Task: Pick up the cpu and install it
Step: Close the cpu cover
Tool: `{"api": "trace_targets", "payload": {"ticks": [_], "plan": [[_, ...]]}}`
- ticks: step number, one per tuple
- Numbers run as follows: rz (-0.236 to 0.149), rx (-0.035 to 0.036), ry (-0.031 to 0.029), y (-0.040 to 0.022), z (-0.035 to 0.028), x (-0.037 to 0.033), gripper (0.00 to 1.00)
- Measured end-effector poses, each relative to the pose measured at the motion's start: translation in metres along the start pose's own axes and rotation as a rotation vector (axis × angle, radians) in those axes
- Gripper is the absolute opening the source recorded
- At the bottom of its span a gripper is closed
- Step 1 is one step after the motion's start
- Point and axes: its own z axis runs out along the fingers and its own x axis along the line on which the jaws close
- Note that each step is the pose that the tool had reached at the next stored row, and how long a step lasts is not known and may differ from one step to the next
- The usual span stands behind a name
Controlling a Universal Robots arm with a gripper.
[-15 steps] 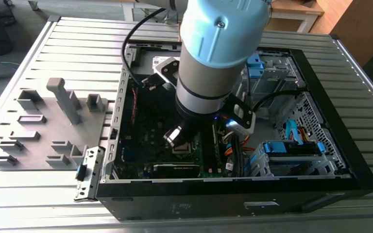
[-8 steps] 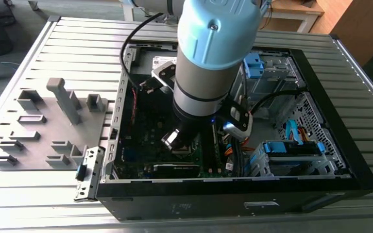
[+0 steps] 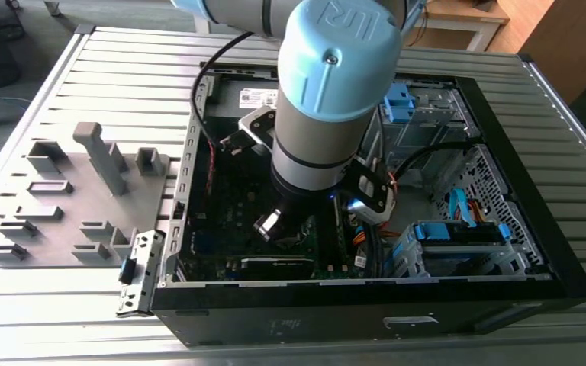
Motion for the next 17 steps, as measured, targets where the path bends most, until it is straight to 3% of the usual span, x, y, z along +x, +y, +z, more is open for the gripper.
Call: {"api": "trace_targets", "payload": {"ticks": [5, 17], "plan": [[0.003, 0.0054, 0.0045, -0.0006, 0.0065, 0.0003, 0.11], [0.004, 0.0061, 0.0049, -0.0025, 0.0120, -0.0011, 0.11]]}}
